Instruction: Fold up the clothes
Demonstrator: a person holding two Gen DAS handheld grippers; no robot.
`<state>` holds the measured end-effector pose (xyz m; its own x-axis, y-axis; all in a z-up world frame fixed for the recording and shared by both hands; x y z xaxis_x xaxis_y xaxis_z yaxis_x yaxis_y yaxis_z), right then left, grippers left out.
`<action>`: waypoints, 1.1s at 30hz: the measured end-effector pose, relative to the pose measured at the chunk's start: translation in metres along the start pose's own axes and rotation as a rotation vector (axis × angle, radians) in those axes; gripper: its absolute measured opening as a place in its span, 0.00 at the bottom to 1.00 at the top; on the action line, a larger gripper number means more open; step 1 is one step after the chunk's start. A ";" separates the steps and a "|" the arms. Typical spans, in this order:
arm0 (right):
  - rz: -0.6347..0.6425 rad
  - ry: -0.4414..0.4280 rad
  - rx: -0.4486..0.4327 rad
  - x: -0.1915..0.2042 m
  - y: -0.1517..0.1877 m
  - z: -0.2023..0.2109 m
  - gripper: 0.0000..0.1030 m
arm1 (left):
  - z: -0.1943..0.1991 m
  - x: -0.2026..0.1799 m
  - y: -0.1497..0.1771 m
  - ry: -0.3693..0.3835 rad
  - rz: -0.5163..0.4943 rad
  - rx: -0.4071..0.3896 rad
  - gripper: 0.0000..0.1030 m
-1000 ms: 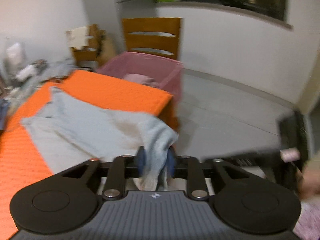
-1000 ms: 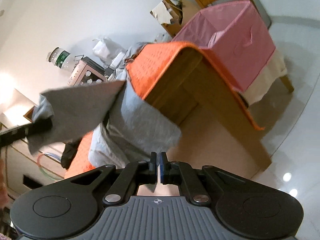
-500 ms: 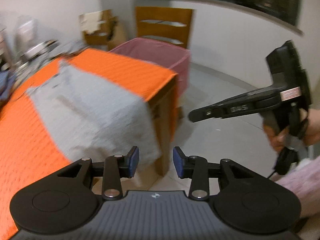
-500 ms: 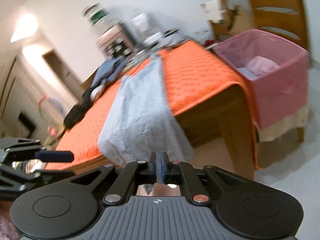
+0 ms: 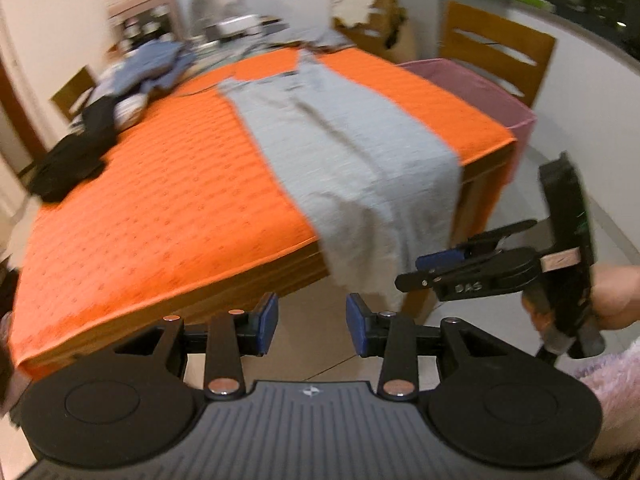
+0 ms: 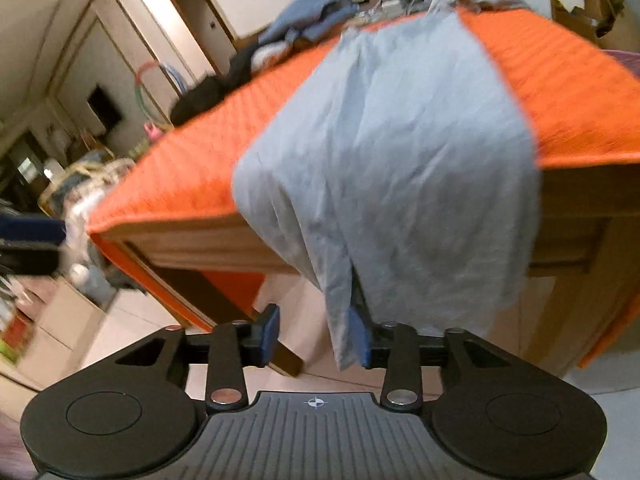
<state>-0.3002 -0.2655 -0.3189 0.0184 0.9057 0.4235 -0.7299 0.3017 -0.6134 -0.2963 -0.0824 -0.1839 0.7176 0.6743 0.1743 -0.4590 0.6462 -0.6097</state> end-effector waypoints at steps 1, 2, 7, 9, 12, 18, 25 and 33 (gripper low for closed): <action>-0.010 0.011 0.007 0.000 0.003 -0.009 0.41 | 0.004 0.007 0.004 -0.015 0.009 0.006 0.42; -0.022 0.021 0.012 -0.001 0.006 -0.016 0.41 | 0.008 0.013 0.008 -0.029 0.019 0.013 0.42; -0.052 0.092 0.047 -0.007 0.020 -0.042 0.27 | 0.019 0.035 0.027 -0.061 0.044 0.034 0.42; -0.070 0.099 0.060 -0.009 0.024 -0.045 0.10 | 0.020 0.041 0.033 -0.057 0.047 0.038 0.42; -0.064 0.058 0.053 0.000 0.026 -0.034 0.05 | 0.019 0.048 0.040 -0.041 0.042 0.039 0.42; -0.077 -0.147 0.067 0.027 0.028 0.025 0.05 | 0.009 0.049 0.039 0.009 0.034 0.018 0.42; 0.037 -0.007 0.153 0.001 0.044 0.042 0.09 | -0.011 0.033 0.032 0.081 0.017 -0.003 0.45; 0.094 0.092 0.006 -0.042 0.007 0.066 0.54 | -0.060 0.009 0.025 0.139 0.059 0.006 0.55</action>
<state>-0.3509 -0.3214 -0.2967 0.0121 0.9534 0.3015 -0.7352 0.2128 -0.6435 -0.2703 -0.0815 -0.2438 0.7547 0.6554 0.0296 -0.5052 0.6093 -0.6111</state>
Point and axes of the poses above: each gripper's, at about its wrist camera, not at the fingertips, and z roughly against the way its jaws point, x to its left, y to its underside, the point moved 9 cm from there along -z, roughly the way its jaws point, and after that the axes turned 2 degrees about -z, right-handed, at the moved point
